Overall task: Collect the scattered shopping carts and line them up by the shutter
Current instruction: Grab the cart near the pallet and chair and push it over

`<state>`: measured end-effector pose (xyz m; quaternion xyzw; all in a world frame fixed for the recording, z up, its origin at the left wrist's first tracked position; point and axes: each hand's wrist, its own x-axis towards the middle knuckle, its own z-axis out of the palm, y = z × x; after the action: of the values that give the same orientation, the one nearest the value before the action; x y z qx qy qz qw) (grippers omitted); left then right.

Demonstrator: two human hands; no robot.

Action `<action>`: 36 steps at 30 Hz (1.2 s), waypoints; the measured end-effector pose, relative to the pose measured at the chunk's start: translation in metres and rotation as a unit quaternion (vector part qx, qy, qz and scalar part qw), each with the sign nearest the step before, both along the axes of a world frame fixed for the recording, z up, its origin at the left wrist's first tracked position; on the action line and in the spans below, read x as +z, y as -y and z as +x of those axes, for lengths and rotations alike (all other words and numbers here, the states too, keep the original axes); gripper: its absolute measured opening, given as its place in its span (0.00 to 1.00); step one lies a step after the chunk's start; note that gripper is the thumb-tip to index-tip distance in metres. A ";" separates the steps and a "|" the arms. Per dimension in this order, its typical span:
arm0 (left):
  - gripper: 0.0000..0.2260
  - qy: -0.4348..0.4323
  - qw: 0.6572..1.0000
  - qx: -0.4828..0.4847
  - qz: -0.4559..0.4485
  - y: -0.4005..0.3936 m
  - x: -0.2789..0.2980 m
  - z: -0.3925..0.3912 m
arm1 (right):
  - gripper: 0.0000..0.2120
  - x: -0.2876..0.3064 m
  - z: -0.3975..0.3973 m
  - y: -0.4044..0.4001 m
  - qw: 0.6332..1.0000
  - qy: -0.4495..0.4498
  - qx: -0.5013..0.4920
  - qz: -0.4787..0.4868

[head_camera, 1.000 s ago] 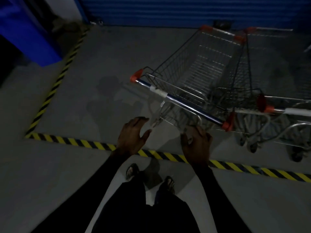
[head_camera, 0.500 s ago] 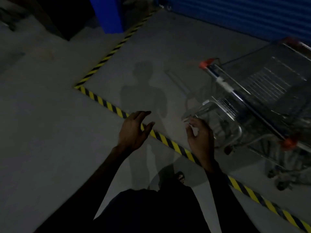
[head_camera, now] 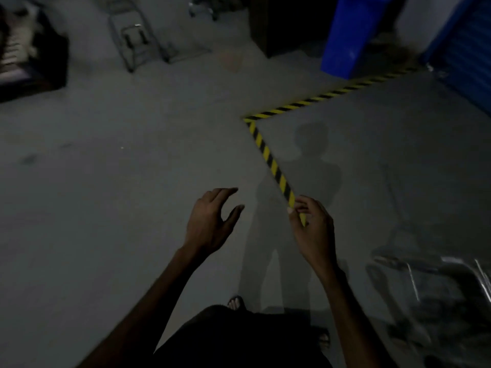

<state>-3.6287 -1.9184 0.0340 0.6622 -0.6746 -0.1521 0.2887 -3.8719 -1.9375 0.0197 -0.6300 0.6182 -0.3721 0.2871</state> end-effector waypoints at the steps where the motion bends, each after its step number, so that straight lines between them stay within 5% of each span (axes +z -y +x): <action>1: 0.19 -0.005 1.000 0.026 0.002 -0.003 0.000 0.019 | 0.11 -0.001 0.020 0.007 1.000 0.002 0.021 0.000; 15: 0.18 -0.060 0.970 0.235 0.018 -0.001 -0.008 0.158 | 0.11 0.002 0.178 0.100 0.981 -0.013 0.195 0.007; 36: 0.18 -0.056 0.957 0.281 0.036 0.303 0.008 0.242 | 0.13 -0.004 0.292 0.439 0.955 -0.035 0.294 0.012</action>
<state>-3.3872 -2.2219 0.0424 0.8253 -0.4380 -0.1260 0.3335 -3.5799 -2.3764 0.0153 -0.7932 0.4195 -0.2413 0.3696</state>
